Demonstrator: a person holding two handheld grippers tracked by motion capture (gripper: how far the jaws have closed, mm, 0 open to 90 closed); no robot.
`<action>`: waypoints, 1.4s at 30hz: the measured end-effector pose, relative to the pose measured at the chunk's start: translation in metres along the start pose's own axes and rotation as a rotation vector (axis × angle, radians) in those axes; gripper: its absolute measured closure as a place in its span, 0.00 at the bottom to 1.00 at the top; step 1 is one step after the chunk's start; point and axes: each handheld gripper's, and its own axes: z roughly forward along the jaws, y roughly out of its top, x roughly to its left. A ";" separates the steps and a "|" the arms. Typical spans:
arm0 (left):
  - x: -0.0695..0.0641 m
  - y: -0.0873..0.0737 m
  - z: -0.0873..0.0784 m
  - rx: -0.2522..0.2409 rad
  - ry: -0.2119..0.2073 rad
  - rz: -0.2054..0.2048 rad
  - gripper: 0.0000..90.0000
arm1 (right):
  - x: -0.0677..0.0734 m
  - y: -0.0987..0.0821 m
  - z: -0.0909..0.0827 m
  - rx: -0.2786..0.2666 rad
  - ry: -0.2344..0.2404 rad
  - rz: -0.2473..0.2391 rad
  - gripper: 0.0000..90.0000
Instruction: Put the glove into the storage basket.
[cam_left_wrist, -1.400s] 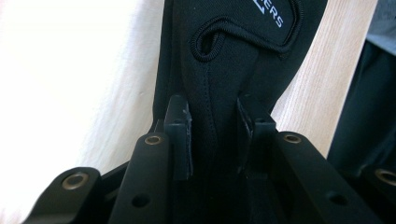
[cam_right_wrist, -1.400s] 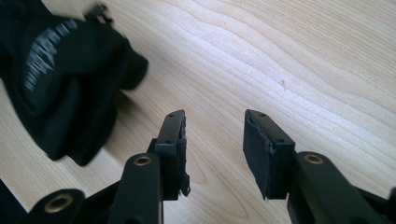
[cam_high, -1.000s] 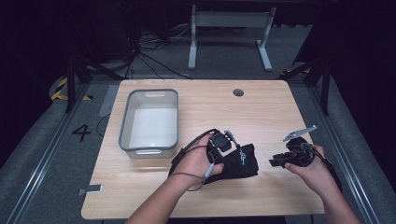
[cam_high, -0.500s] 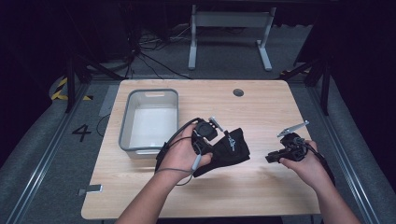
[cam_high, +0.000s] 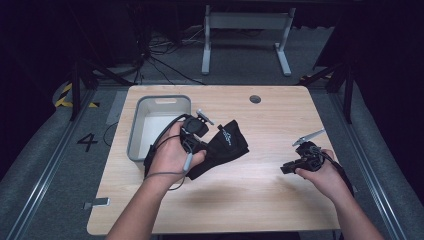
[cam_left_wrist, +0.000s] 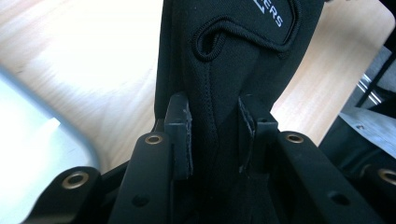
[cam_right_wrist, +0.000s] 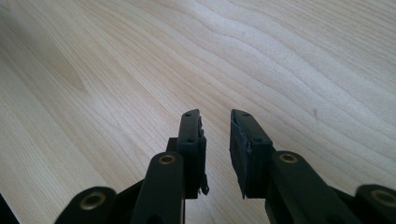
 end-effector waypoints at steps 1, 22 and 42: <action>0.003 0.000 -0.003 -0.007 0.004 -0.011 0.77 | 0.000 0.000 0.000 -0.001 0.000 0.003 0.83; 0.072 0.004 -0.032 -0.086 0.116 -0.222 0.77 | -0.003 -0.011 -0.003 0.001 -0.006 0.031 0.82; 0.159 -0.005 -0.010 -0.143 0.223 -0.539 0.76 | -0.003 -0.013 -0.002 -0.008 -0.001 0.044 0.79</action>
